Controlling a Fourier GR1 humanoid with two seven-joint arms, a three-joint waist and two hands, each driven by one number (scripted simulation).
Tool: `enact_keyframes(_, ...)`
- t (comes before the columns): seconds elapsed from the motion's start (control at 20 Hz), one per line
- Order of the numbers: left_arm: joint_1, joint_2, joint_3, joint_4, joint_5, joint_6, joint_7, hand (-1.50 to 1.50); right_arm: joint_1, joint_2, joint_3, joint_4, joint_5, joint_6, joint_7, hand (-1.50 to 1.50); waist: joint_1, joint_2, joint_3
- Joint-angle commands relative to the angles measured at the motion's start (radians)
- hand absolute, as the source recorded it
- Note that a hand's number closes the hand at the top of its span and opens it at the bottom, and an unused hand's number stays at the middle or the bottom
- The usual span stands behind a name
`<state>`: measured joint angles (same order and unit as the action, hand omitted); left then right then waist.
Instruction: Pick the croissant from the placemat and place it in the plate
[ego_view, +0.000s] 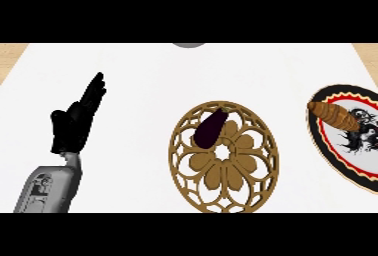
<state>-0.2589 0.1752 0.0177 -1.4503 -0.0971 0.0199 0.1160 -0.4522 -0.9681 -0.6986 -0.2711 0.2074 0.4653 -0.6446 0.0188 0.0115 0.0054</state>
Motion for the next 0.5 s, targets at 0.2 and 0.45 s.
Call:
enact_keyframes(0.2, -0.013, 0.002, 0.013, 0.046, -0.008, 0.006, -0.024, 0.0, 0.088, -0.104, -0.017, 0.059, -0.007, 0.111, -0.11, -1.5, -0.005, 0.006, 0.005)
enact_keyframes(0.45, -0.006, 0.003, 0.02, 0.061, 0.002, -0.008, -0.049, 0.0, 0.109, -0.069, -0.017, 0.071, -0.015, 0.106, -0.138, -1.5, -0.003, 0.004, 0.005)
